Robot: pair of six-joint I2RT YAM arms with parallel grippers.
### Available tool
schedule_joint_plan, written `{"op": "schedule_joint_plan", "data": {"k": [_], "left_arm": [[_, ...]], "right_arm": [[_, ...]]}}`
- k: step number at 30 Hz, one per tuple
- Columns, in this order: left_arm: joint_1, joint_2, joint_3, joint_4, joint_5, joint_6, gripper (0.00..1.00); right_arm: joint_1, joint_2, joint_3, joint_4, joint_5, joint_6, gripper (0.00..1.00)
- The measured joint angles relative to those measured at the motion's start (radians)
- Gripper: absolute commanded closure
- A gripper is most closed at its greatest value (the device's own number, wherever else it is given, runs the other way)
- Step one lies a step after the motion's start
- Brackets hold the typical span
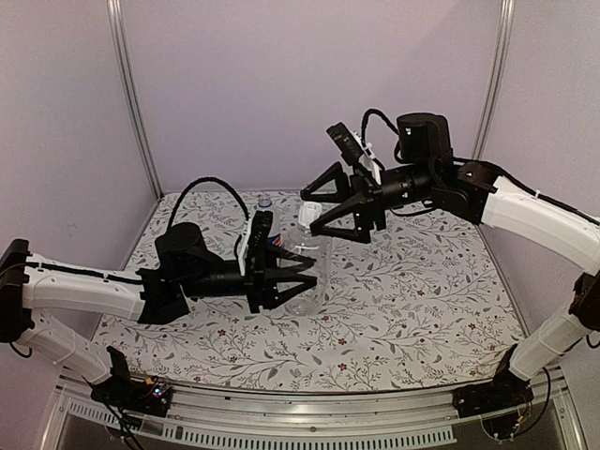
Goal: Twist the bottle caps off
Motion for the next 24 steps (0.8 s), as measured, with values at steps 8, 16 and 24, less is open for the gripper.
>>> {"op": "schedule_joint_plan", "data": {"k": [8,16,24], "left_arm": [[-0.006,0.0,0.001,-0.048,-0.237,0.008,0.63],[-0.041,0.006,0.024,-0.097,-0.438,0.033,0.62],[-0.061,0.019,0.055,-0.137,-0.552,0.056,0.62]], "right_arm": [[0.0,-0.107,-0.042,0.051,0.182,0.149,0.01],[0.051,-0.127,-0.04,0.083,0.523,0.303,0.01],[0.109,-0.049,-0.026,0.072,0.697,0.35,0.1]]}}
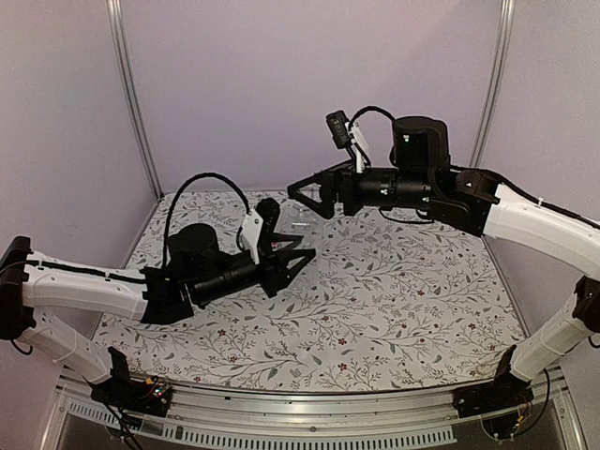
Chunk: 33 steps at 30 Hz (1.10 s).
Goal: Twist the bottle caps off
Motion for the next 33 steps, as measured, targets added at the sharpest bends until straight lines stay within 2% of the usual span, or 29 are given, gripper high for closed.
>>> {"op": "schedule_joint_plan", "data": {"k": [19,27,31,33], "left_arm": [[-0.007,0.006,0.009,-0.031,-0.064,0.023,0.62],[-0.006,0.002,0.009,-0.042,-0.039,0.03,0.63],[-0.002,-0.014,0.006,-0.045,0.024,0.034,0.63],[0.006,-0.026,0.003,-0.039,0.1,0.034,0.63]], "right_arm": [[0.018,0.046,0.021,-0.023,0.008,-0.006,0.64],[0.017,0.044,0.015,-0.015,-0.041,-0.049,0.98],[0.015,0.024,0.004,-0.011,-0.094,-0.11,1.0],[0.01,0.006,-0.004,-0.013,-0.154,-0.161,1.0]]}}
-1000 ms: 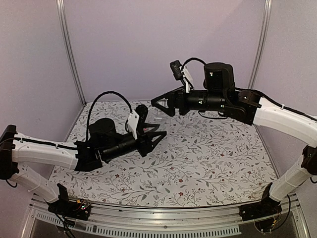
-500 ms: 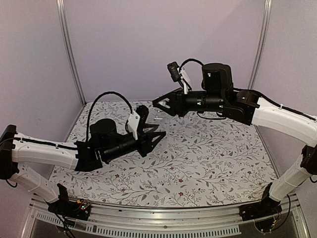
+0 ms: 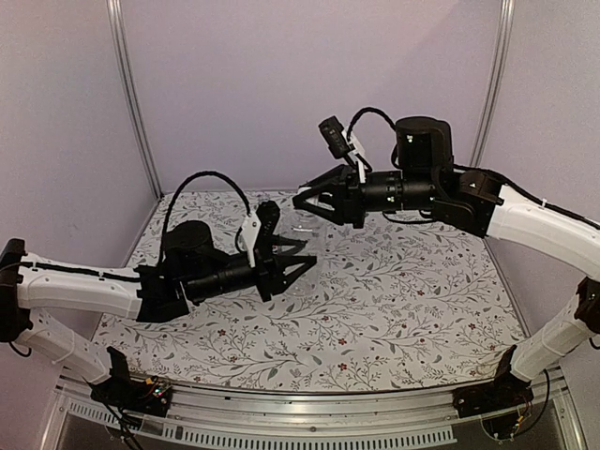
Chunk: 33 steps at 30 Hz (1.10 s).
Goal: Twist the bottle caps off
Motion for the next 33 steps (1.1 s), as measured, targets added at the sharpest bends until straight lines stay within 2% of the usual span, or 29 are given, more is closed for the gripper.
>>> {"op": "schedule_joint_plan", "data": {"k": [9,14,20,25,33], "left_arm": [[0.031,-0.013,-0.017,0.093,0.417,-0.034,0.63],[0.032,-0.013,-0.022,0.101,0.529,-0.067,0.63],[0.036,-0.012,-0.024,0.098,0.552,-0.077,0.63],[0.037,-0.012,-0.026,0.097,0.543,-0.075,0.63],[0.037,-0.012,-0.032,0.1,0.518,-0.064,0.63]], "right_arm": [[-0.034,-0.046,-0.011,-0.011,-0.369,-0.19,0.98],[-0.041,-0.034,-0.011,-0.019,-0.499,-0.233,0.93],[-0.048,-0.023,-0.01,-0.019,-0.536,-0.241,0.74],[-0.05,-0.019,-0.009,-0.019,-0.529,-0.241,0.49],[-0.064,-0.013,-0.009,-0.024,-0.484,-0.225,0.24]]}}
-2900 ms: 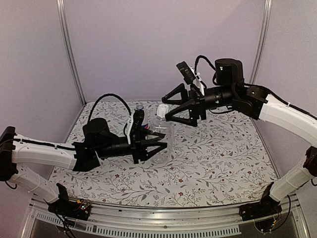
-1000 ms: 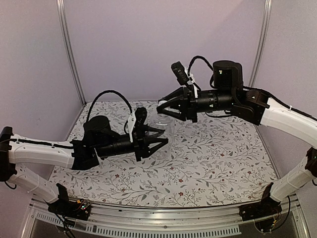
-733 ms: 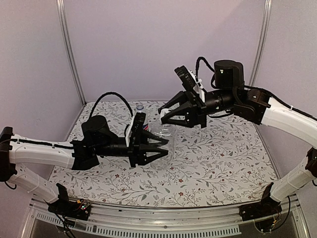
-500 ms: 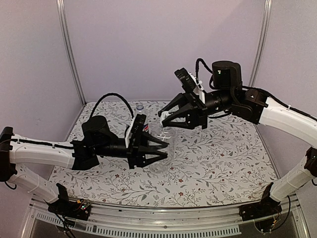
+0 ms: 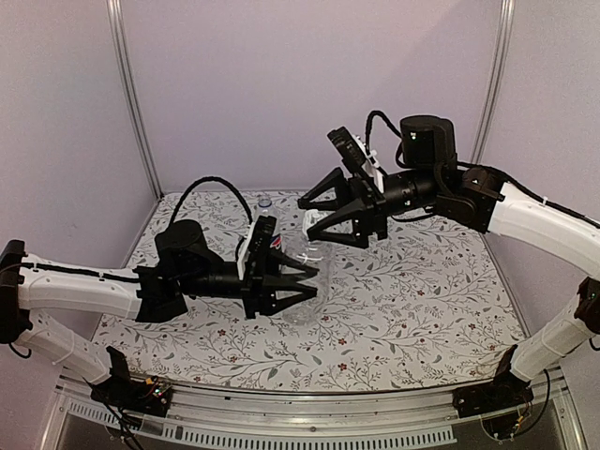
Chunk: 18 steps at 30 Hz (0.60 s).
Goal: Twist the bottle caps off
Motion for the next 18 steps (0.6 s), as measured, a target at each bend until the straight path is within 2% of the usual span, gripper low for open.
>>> {"op": "schedule_joint_plan", "data": {"k": [4,7,12,18], "left_arm": [[0.0,0.0,0.0,0.002,-0.018,0.007,0.63],[0.0,0.0,0.0,0.003,-0.042,0.011,0.63],[0.0,0.0,0.0,-0.001,-0.126,0.015,0.63],[0.0,0.0,0.0,-0.018,-0.278,0.014,0.63]], "right_arm": [[-0.003,0.0,0.0,0.0,0.02,0.008,0.11],[-0.005,0.0,-0.002,0.002,0.028,0.019,0.06],[-0.006,-0.011,-0.015,0.003,0.099,0.064,0.05],[-0.006,-0.058,-0.014,0.023,0.289,0.194,0.05]]}}
